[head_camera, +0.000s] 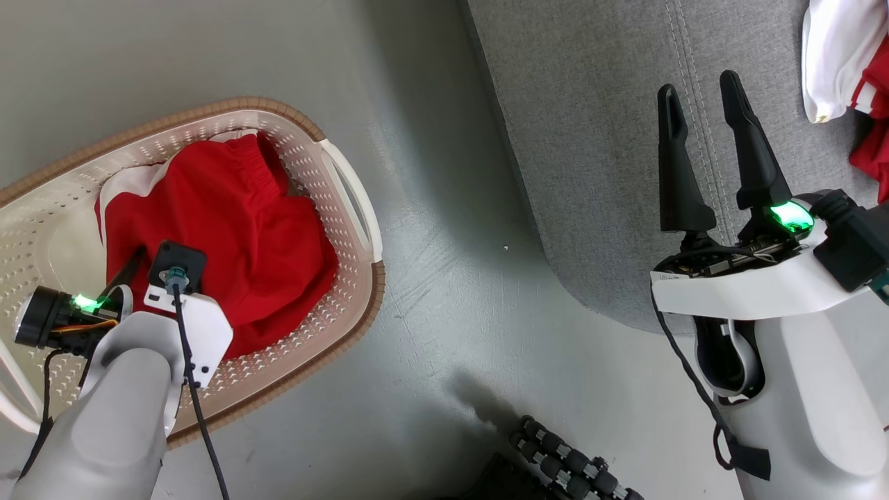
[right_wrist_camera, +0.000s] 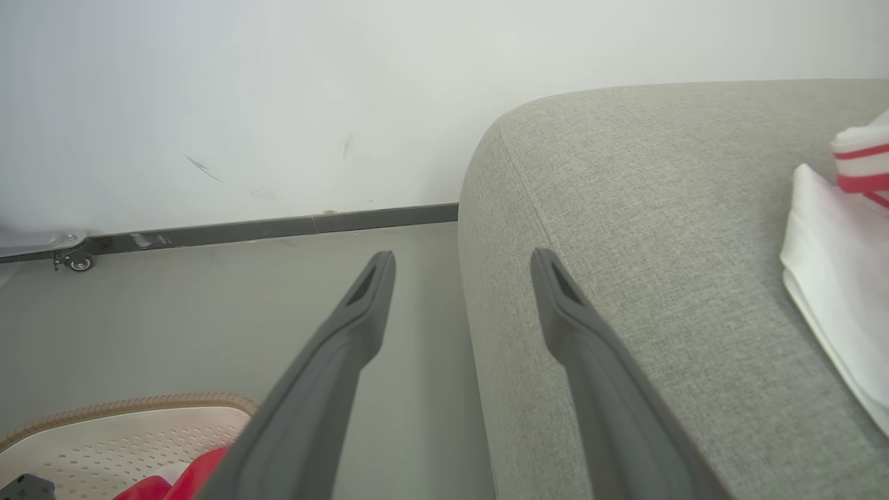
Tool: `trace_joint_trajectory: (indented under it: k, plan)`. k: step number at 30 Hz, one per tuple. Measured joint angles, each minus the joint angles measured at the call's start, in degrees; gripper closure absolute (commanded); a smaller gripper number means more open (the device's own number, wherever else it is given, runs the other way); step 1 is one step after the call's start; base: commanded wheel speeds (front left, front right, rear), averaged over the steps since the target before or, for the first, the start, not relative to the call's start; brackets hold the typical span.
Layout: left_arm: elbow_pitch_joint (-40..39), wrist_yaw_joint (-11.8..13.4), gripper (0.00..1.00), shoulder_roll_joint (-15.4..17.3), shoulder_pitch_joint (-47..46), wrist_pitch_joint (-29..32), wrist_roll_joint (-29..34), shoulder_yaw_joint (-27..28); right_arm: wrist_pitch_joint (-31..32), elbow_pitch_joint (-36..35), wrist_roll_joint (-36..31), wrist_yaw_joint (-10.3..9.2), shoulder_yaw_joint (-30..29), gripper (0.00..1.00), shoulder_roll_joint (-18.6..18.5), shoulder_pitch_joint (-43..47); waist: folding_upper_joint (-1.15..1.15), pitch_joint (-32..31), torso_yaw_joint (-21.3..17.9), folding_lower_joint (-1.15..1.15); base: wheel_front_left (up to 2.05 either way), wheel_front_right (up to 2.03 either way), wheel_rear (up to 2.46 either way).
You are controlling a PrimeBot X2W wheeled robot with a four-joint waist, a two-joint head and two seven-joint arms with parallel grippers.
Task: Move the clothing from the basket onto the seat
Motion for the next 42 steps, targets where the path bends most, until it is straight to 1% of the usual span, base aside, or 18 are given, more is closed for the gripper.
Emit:
trace_joint_trajectory:
  k: [8,9,11,12,13,18,20,28,35,37,42]
  plan:
    - [1.6,0.0,0.00,-0.7,-1.0,0.9,0.0,-0.2,0.0,-0.1,-0.2,0.00,-0.6,0.00,0.0,0.0,0.00,0.2,0.0,0.00,0.00,0.00,0.00]
    - [1.6,0.0,0.06,-0.8,-1.2,0.9,0.0,-0.2,0.0,-0.1,-0.2,0.00,-0.6,0.00,0.0,0.0,0.00,0.2,0.0,0.00,0.00,0.00,0.00]
    - [1.7,0.0,0.60,-0.8,-1.5,0.9,0.0,-0.2,0.0,-0.1,-0.2,0.00,-0.6,0.00,0.0,0.0,0.00,0.2,0.0,0.00,0.00,0.00,0.00]
    - [1.7,0.0,0.74,-0.8,-1.6,0.8,0.0,-0.3,0.0,-0.1,-0.3,0.00,-0.6,0.00,0.0,0.0,0.00,0.2,0.0,0.00,0.00,0.00,0.00]
    - [1.8,0.0,1.00,-0.9,-1.6,0.5,0.0,-0.3,0.0,-0.1,-0.4,0.00,-0.6,0.00,0.0,0.0,0.00,0.2,0.0,0.00,0.00,0.00,0.00]
    - [1.9,-0.1,1.00,-1.2,-1.8,-0.2,0.0,-0.5,0.0,-0.1,-0.5,0.00,-0.5,0.00,0.0,0.0,0.00,0.2,0.0,0.00,0.00,0.00,0.00]
    - [1.8,-0.5,1.00,-1.3,-1.9,-0.8,0.0,-0.5,0.0,-0.1,-0.5,0.00,-0.3,0.00,0.0,0.0,0.00,0.1,-0.1,0.00,0.00,0.00,0.00]
    - [0.7,-0.6,1.00,-1.4,-2.3,-3.6,0.0,-0.7,0.0,-0.1,-0.5,0.00,0.4,0.00,0.0,-0.6,0.00,-0.3,0.2,0.00,0.00,0.00,0.00]
    - [-0.5,-0.6,1.00,-1.7,-2.3,-5.7,0.1,-1.8,0.0,0.0,-0.5,0.00,0.5,0.00,0.0,-1.2,0.00,-1.0,1.0,0.00,0.00,0.00,0.00]
    - [-0.8,-1.1,1.00,-1.8,-2.3,-6.2,0.5,-2.1,0.0,0.0,-0.5,0.00,0.4,0.00,0.0,-1.2,0.00,-1.3,1.3,0.00,0.00,0.00,0.00]
    - [-1.9,-1.1,1.00,-2.6,-2.3,-6.9,1.5,-3.2,0.0,0.1,-0.6,0.00,0.3,0.00,0.0,-1.2,0.00,-2.1,2.1,0.00,0.00,0.00,0.00]
